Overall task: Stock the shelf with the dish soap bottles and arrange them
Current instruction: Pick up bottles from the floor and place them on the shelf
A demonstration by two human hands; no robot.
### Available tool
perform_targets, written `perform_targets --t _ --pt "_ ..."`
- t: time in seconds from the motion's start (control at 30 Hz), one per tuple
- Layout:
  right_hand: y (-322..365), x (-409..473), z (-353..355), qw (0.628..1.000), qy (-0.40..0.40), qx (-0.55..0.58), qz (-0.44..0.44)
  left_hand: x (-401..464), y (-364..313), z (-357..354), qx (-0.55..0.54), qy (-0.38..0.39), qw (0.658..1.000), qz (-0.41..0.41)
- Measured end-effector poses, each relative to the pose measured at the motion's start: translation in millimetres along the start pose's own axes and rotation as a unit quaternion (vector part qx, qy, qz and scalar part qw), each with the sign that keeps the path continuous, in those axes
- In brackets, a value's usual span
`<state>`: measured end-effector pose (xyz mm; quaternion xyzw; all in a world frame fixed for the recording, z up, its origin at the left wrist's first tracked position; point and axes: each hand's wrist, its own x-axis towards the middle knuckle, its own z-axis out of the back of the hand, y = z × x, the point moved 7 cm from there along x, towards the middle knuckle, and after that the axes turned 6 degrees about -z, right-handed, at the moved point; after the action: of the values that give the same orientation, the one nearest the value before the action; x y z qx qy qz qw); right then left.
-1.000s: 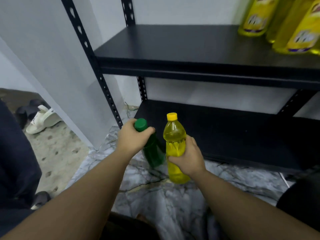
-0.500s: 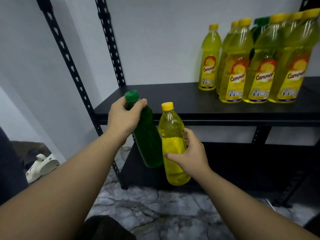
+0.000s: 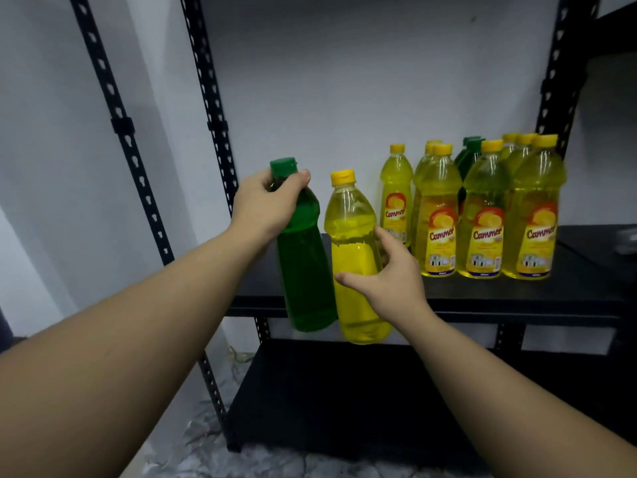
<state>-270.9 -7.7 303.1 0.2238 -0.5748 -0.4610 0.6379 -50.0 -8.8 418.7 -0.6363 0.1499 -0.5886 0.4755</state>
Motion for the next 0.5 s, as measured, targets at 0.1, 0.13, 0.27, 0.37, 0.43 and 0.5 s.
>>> perform_targets --t 0.1,0.13,0.27,0.37,0.43,0.5 --pt "4.3 20.6 4.1 0.999 -0.027 -0.015 0.027 19.6 -5.0 -14.3 0.013 -0.009 1.000 -0.015" --pt "2.0 26.6 3.8 0.999 -0.032 -0.025 0.030 25.0 -3.7 -19.5 0.019 -0.010 1.000 -0.022" --pt "-20.5 50.4 0.7 0.997 -0.043 -0.062 0.009 43.0 15.0 -43.7 0.026 -0.005 0.999 -0.030" --pt "-37.1 63.4 -2.3 0.997 -0.048 -0.061 -0.016 51.8 35.0 -59.5 0.026 0.003 0.999 -0.017" --pt "-46.5 71.4 -3.2 0.996 -0.055 -0.063 -0.024 56.6 46.5 -67.0 0.026 0.008 1.000 -0.013" --pt "-53.9 77.4 -4.7 0.996 -0.054 -0.062 -0.025 61.5 56.4 -74.4 0.015 0.010 1.000 -0.009"
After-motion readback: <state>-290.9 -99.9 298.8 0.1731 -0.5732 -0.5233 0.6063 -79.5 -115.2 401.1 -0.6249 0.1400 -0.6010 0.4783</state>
